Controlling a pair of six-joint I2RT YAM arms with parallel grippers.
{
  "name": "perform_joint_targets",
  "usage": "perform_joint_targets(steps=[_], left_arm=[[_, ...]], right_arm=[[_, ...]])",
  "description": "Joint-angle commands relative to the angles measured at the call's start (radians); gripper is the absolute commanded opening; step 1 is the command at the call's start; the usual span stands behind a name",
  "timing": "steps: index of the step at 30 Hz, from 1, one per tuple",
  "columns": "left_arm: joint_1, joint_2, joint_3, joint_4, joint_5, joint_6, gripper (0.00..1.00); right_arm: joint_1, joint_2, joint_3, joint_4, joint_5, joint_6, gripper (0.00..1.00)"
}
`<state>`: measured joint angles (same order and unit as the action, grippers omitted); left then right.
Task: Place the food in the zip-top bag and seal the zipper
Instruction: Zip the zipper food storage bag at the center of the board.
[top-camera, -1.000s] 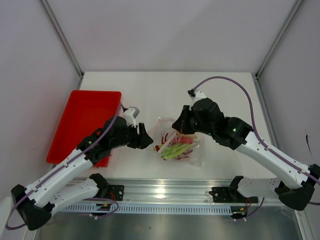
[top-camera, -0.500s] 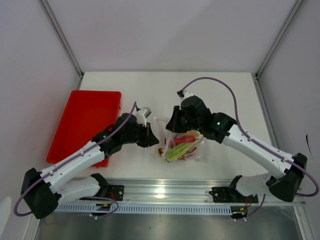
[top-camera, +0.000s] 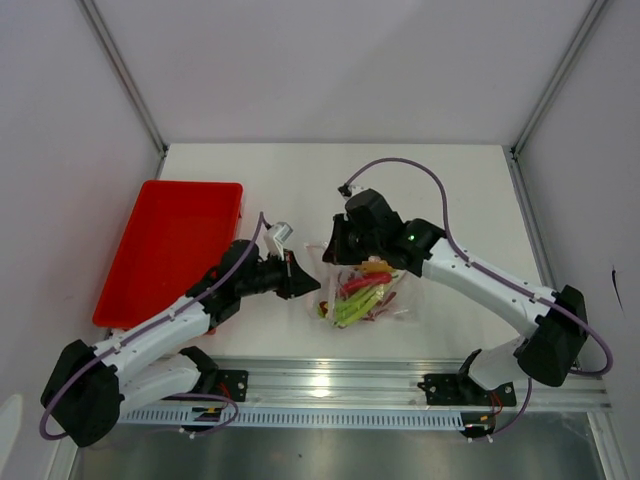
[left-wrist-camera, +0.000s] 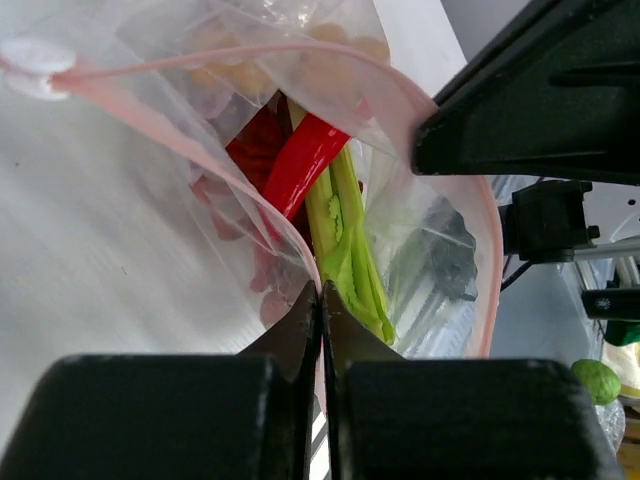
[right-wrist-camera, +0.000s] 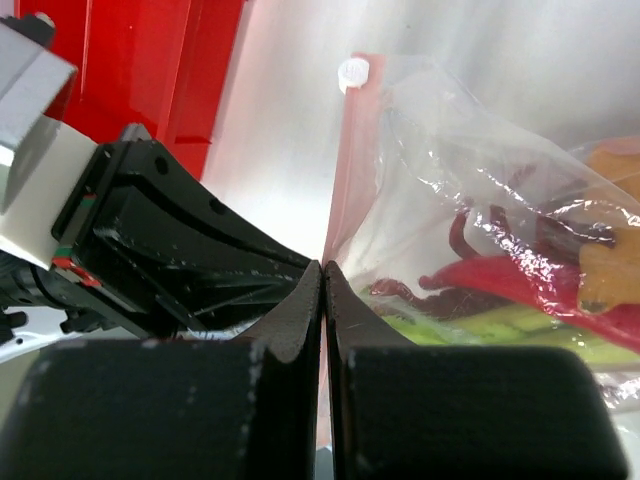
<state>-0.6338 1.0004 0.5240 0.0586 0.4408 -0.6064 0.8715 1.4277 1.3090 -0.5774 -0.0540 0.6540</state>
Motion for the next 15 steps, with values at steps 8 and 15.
perform_joint_targets(steps=[8,15], left_arm=[[0.028,0.052,-0.165,0.319,0.024,-0.115,0.01],[0.065,-0.028,-0.257,0.322,0.015,-0.154,0.49]], right_arm=[[0.007,0.123,-0.053,0.162,-0.033,-0.004,0.0],[0.034,0.16,-0.062,0.183,-0.017,-0.005,0.0]])
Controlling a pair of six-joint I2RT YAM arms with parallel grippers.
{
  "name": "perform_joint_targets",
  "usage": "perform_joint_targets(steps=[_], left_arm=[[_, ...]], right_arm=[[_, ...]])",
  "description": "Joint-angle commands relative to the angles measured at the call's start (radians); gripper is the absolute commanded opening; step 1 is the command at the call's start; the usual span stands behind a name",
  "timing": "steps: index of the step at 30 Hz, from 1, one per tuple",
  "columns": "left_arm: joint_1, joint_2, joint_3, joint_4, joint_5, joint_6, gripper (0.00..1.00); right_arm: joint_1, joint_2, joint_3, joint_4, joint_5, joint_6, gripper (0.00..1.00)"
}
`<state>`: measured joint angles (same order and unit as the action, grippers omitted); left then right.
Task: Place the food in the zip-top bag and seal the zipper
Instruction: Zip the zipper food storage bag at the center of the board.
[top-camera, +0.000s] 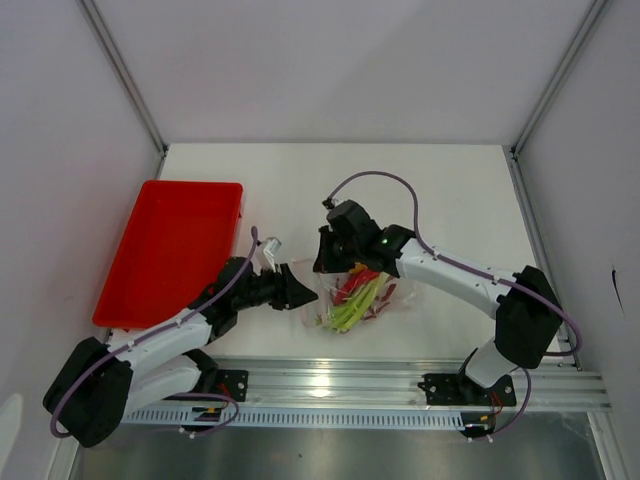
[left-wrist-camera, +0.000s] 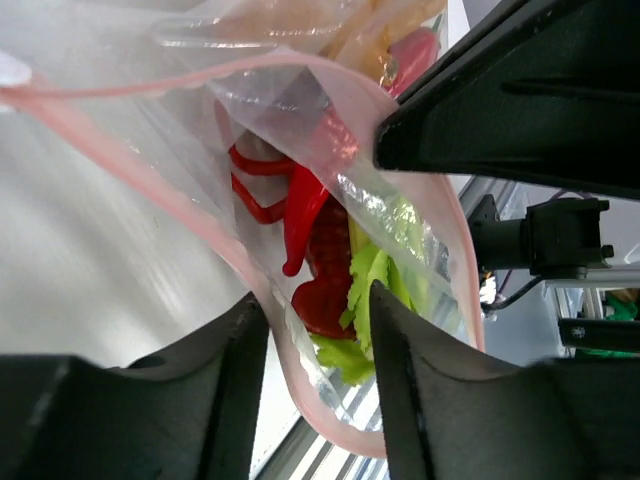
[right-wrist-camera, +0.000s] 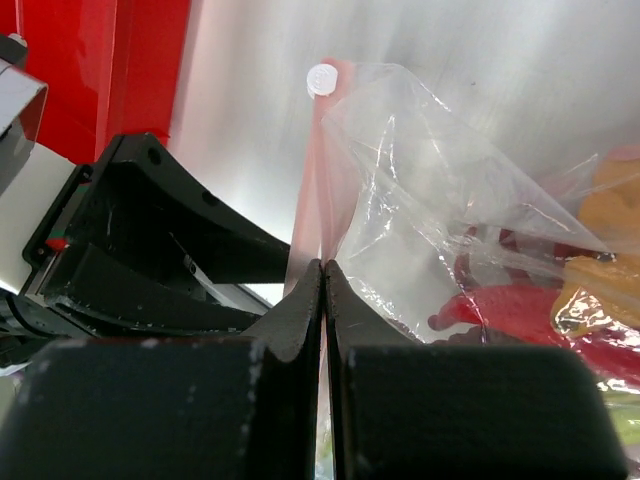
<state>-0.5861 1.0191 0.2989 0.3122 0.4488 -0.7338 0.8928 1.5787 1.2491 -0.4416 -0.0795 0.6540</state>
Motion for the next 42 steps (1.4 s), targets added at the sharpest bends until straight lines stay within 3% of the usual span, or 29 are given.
perform_joint_targets(steps=[1,5,20,26,36,42], left_arm=[[0.022,-0.054,-0.037,0.074,0.025,-0.032,0.53],[0.025,-0.089,-0.089,0.111,0.036,-0.064,0.67],[0.086,-0.321,-0.287,0.22,0.074,-0.133,0.76],[0.089,-0.242,-0.251,0.268,0.129,-0.153,0.82],[0.089,-0.2,-0.253,0.234,0.082,-0.154,0.93],[0.089,-0.151,-0.251,0.301,0.11,-0.153,0.93]], right_arm=[[0.018,0.013,-0.005,0.049,0.014,-0.004,0.0],[0.037,0.033,-0.007,0.055,0.029,0.001,0.0],[0.055,0.041,-0.007,0.03,0.061,-0.024,0.02],[0.074,0.075,0.012,0.032,0.07,-0.021,0.04],[0.08,0.107,0.055,0.034,0.024,-0.013,0.15],[0.081,0.127,0.084,0.044,-0.048,0.013,0.29]])
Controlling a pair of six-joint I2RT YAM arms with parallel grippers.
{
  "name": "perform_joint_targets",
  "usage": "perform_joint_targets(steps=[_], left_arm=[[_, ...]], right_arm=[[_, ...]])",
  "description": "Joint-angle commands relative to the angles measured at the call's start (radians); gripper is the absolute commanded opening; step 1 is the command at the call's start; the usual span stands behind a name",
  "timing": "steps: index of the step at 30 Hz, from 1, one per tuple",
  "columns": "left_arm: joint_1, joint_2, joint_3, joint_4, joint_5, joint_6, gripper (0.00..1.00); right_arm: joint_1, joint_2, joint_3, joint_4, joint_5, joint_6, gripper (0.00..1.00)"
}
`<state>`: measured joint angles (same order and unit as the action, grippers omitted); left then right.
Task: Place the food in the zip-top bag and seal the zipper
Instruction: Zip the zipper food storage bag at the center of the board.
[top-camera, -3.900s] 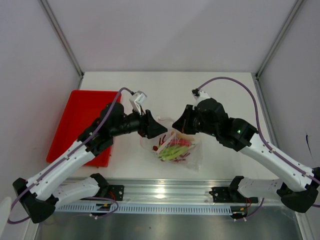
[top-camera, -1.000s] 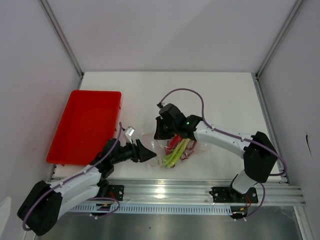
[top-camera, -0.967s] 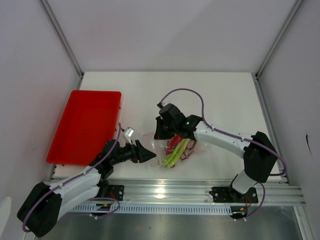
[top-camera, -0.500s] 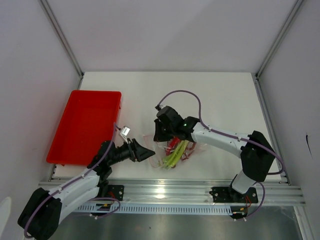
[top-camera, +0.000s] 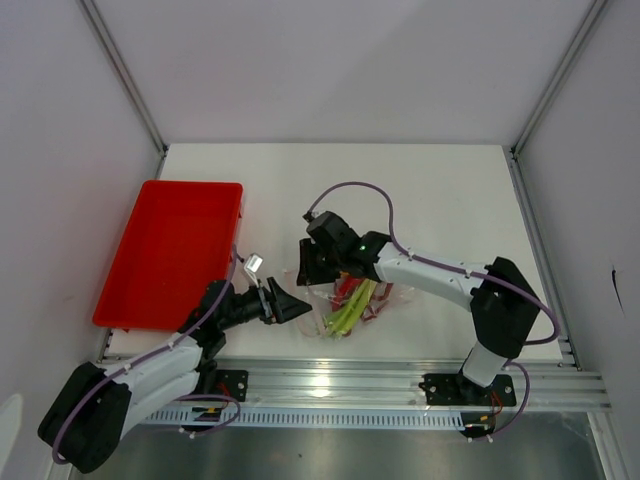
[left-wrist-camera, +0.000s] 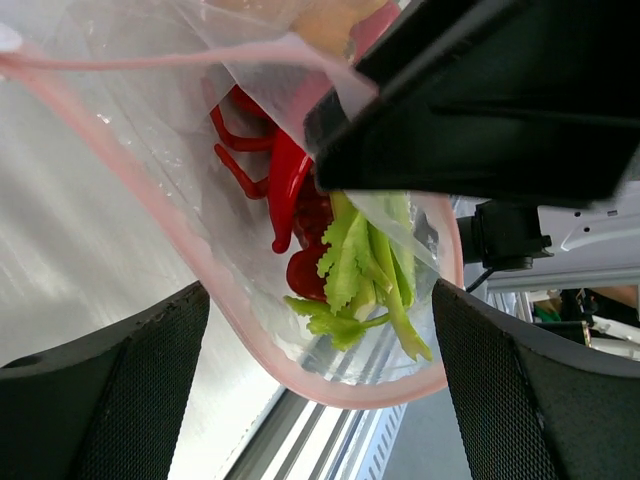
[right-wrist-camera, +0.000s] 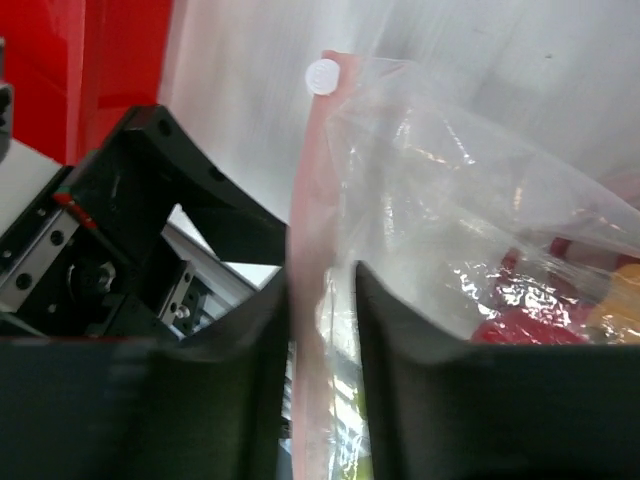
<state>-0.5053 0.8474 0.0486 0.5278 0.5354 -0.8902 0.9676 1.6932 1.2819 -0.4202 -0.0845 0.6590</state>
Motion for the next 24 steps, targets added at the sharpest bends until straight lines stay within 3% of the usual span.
perform_joint_targets(steps=[1,7,12,17,22,24], left_arm=[[0.008,0.031,-0.009,0.131,0.029,-0.009,0.93],[0.008,0.009,-0.026,0.163,0.037,-0.015,0.93],[0.008,-0.065,-0.041,0.153,0.028,-0.019,0.93],[0.008,-0.145,-0.082,0.092,0.005,-0.021,0.93],[0.008,-0.114,-0.069,0.106,0.005,-0.015,0.94],[0.008,-0.072,-0.072,0.124,0.009,-0.021,0.94]], right_arm=[[0.006,0.013,0.056,0.026,-0.058,0.008,0.37],[0.011,-0.052,0.059,0.008,-0.074,0.016,0.56],[-0.006,-0.127,0.022,-0.032,-0.04,0.002,0.63],[-0.033,-0.234,-0.021,-0.054,-0.028,-0.005,0.62],[-0.046,-0.308,-0.076,-0.107,0.022,-0.01,0.57],[-0.052,-0.34,-0.102,-0.117,0.048,-0.019,0.44]])
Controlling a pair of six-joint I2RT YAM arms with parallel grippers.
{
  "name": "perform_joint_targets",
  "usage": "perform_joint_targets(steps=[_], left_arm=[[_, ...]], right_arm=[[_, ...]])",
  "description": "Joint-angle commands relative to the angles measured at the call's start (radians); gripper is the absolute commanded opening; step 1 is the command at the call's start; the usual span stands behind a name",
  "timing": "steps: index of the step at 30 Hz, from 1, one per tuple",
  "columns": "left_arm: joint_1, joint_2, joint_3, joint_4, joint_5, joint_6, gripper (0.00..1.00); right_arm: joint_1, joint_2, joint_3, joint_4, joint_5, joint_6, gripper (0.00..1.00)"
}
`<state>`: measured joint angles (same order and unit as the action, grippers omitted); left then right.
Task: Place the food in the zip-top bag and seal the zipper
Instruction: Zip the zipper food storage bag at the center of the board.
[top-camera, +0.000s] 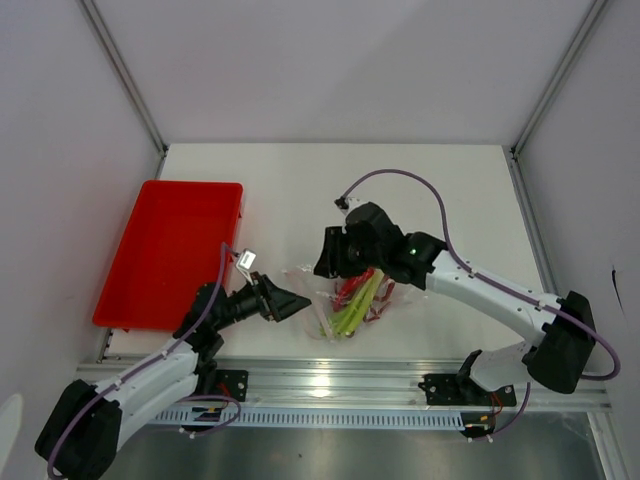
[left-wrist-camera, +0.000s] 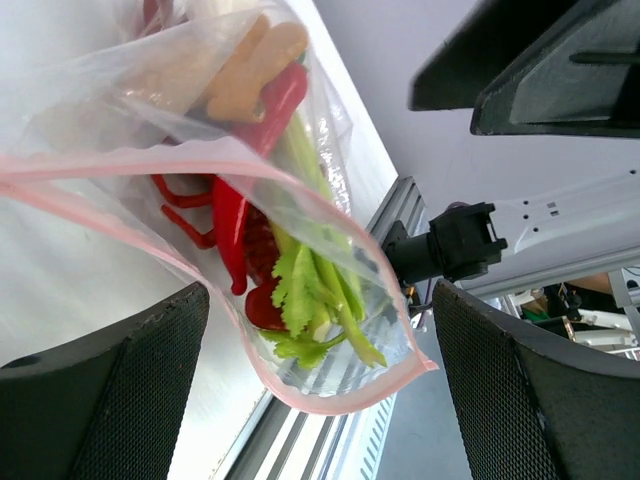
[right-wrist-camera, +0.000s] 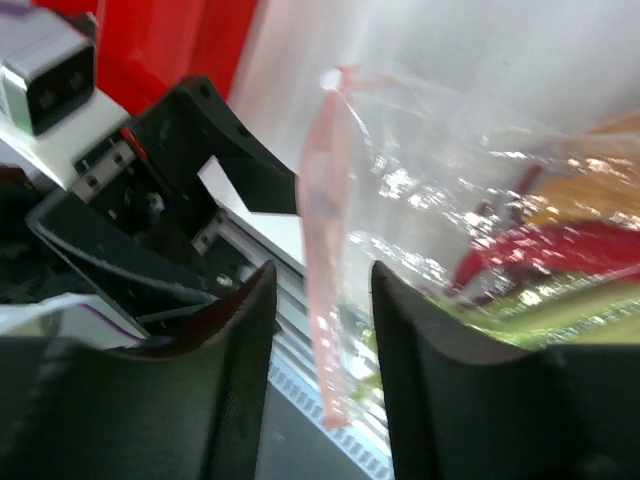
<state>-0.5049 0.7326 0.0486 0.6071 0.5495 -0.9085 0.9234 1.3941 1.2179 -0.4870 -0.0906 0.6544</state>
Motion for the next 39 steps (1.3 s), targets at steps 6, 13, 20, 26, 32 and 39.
perform_joint_targets(steps=[6,13,20,26,32,39], left_arm=[[0.008,0.116,-0.075,0.134,0.01,-0.027,0.94],[0.008,0.064,-0.078,0.089,0.001,-0.029,0.94],[0.008,0.031,0.002,-0.114,-0.043,-0.003,0.95],[0.008,0.09,0.037,-0.193,-0.062,-0.036,0.93],[0.009,0.038,0.027,-0.165,-0.071,-0.047,0.92],[0.008,-0.044,0.013,-0.196,-0.094,-0.047,0.92]], right_arm=[[-0.011,-0.072,-0.144,-0.006,0.025,-0.012,0.11],[0.038,-0.027,-0.19,0.08,-0.038,0.008,0.02],[0.069,0.02,-0.182,0.128,-0.043,0.03,0.0],[0.074,0.023,-0.227,0.185,-0.038,0.076,0.0],[0.092,0.042,-0.265,0.217,-0.051,0.102,0.0],[0.112,0.075,-0.276,0.246,-0.067,0.114,0.0]])
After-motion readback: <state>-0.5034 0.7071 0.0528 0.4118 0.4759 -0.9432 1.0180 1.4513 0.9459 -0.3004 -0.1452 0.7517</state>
